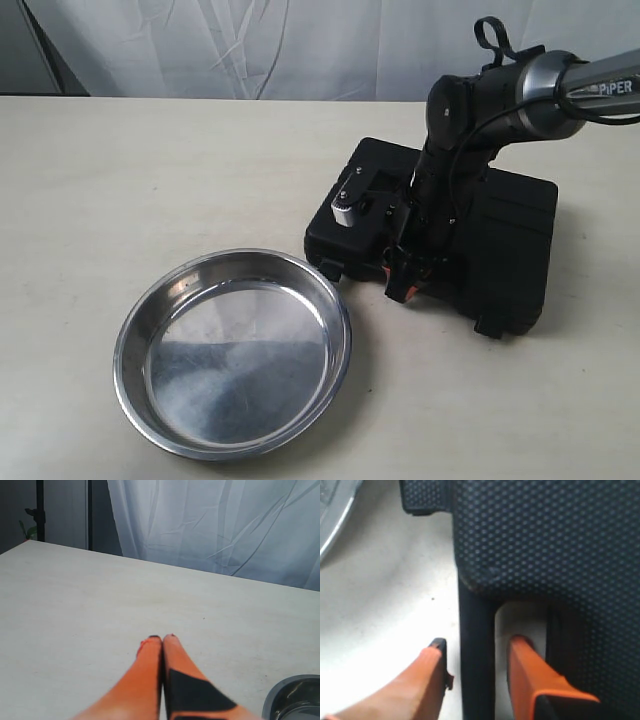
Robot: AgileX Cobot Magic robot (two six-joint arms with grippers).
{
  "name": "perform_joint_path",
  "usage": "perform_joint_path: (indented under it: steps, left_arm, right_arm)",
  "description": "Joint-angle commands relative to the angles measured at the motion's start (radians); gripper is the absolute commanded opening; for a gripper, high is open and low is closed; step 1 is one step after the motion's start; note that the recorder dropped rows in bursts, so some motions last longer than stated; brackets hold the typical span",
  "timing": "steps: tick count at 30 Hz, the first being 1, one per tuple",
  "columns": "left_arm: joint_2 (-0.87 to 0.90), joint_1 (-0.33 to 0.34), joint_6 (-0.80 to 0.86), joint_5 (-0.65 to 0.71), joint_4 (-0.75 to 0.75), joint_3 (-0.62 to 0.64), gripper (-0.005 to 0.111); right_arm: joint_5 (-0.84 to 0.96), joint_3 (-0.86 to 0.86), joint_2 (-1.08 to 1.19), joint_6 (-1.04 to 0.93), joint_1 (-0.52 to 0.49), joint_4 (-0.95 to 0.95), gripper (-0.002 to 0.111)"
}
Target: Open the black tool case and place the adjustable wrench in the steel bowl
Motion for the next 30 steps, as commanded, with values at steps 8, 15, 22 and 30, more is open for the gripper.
perform_joint_path:
  steps: [8, 15, 22, 30]
  left_arm:
    - [0.005, -0.006, -0.004, -0.008, 0.004, -0.002, 0.0]
    - [0.005, -0.006, -0.004, -0.008, 0.004, -0.002, 0.0]
    - [0.005, -0.006, -0.004, -0.008, 0.004, -0.002, 0.0]
    - [0.005, -0.006, -0.004, -0.008, 0.004, -0.002, 0.0]
  right_arm:
    - [0.015, -0.005, -0.01, 0.001, -0.003, -0.011, 0.039]
    - [0.021, -0.005, -0.014, 0.001, -0.003, -0.014, 0.039]
    - [0.021, -0.005, -0.029, 0.001, -0.003, -0.014, 0.039]
    - [0.021, -0.005, -0.039, 0.001, -0.003, -0.014, 0.039]
